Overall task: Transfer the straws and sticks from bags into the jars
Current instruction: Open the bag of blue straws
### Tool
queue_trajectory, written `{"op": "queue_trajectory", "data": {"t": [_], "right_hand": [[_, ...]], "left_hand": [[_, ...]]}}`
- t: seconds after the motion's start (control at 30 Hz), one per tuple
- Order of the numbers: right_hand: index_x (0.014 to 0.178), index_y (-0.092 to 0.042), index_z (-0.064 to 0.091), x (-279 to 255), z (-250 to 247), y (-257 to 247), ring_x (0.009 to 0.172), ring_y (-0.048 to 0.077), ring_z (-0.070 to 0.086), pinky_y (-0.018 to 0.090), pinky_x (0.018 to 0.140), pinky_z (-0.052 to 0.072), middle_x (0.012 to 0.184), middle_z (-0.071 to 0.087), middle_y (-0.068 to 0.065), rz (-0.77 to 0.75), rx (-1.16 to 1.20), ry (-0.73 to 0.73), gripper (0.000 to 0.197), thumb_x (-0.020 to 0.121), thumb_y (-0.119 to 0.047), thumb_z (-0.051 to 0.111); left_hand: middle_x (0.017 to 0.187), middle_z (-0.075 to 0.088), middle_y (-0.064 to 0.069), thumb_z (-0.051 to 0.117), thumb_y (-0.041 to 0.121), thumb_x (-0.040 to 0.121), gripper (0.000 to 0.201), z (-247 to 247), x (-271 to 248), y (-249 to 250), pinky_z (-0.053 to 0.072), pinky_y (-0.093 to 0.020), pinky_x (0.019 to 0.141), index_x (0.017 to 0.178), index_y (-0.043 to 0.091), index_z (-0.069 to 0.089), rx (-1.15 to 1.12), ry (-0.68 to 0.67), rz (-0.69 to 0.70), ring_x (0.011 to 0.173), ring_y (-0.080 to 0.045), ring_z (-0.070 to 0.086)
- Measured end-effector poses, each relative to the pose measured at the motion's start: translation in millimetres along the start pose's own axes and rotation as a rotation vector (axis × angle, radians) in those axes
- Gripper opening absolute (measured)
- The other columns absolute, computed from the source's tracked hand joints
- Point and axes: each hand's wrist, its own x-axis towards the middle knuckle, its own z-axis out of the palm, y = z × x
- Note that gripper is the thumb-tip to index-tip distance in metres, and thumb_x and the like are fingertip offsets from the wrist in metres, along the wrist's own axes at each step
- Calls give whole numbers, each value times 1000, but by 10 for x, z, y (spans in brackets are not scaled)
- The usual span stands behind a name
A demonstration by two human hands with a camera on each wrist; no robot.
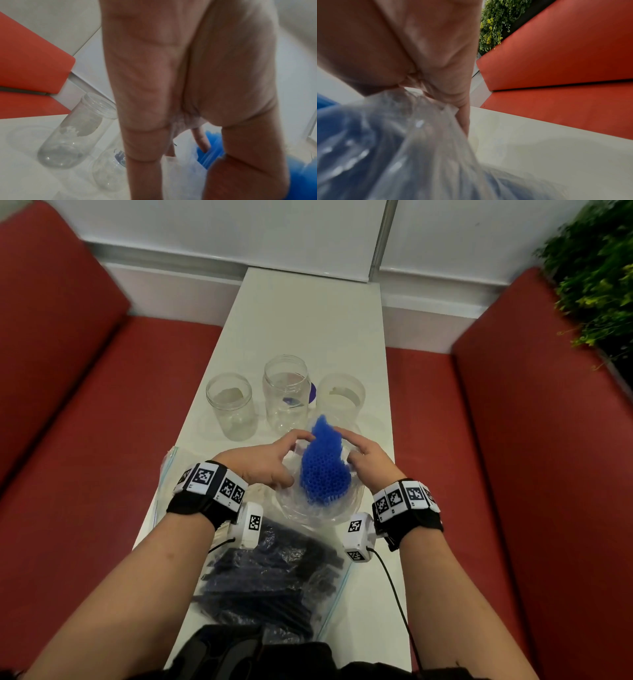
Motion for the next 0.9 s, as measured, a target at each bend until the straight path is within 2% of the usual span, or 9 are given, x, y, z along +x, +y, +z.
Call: {"op": "queue_trajectory", "data": {"t": [0.1,0.2,0.3,0.37,0.53,0.63,0.7,0.8,0.9], "right_hand": [[101,-59,70,-49,10,-10,92,-21,55,4,73,44,122,57,-24,-24,7,10,83,87,13,32],[89,-58,73,-37,-18,39,98,-11,52,6,68,40,117,54,-16,-31,-28,35,84,81,16,32],[97,-47,73,-14,-47,87,94,9,60,14,67,47,125,51,2,-4,-20,55,77,82,16,30],[105,-47,70,-8,-44,124,85,17,64,15,60,52,115,55,5,2,0,33,75,85,14,29],[127,-60,50,50,55,235,60,6,62,23,67,55,84,62,3,95,-44,-10,79,91,8,36],[146,-45,43,40,142,337,99,12,67,37,98,53,120,64,8,159,-27,1,78,91,10,38],[151,-37,40,23,161,425,128,21,54,38,111,41,146,52,8,164,-49,43,68,96,2,40],[151,-38,40,-47,146,476,135,21,46,44,108,45,154,44,-3,171,11,69,50,102,-28,45],[148,-50,38,-142,41,527,123,23,59,47,99,54,141,54,-7,223,306,-46,65,88,-46,62]], "left_hand": [[132,40,1,67,-1,69,93,6,35,-12,62,-40,81,125,63,29,-51,29,-4,79,-21,68],[130,41,-2,70,-1,66,92,14,77,-20,62,-39,77,123,59,31,-91,38,-13,76,-21,70],[130,43,-5,71,-3,65,97,26,104,-32,60,-32,69,124,63,30,-95,62,-22,83,-26,72],[129,45,-3,71,-4,65,109,26,118,-47,60,-31,69,130,71,25,-57,67,-11,84,-27,74],[142,42,-2,71,2,70,104,75,167,-102,61,-43,87,141,65,29,91,0,-57,110,-25,63],[144,44,-4,68,-2,74,91,167,205,-188,60,-40,90,135,60,41,50,85,-90,108,-20,62],[143,46,-10,63,-7,77,85,232,244,-269,60,-35,82,140,49,48,-29,202,-104,99,-21,64],[132,55,-14,52,-8,83,72,279,317,-362,55,-30,70,144,31,54,-180,355,-90,88,-20,64],[110,68,-6,47,3,97,49,267,365,-393,60,-35,69,143,21,56,-571,387,-106,83,-20,70]]}}
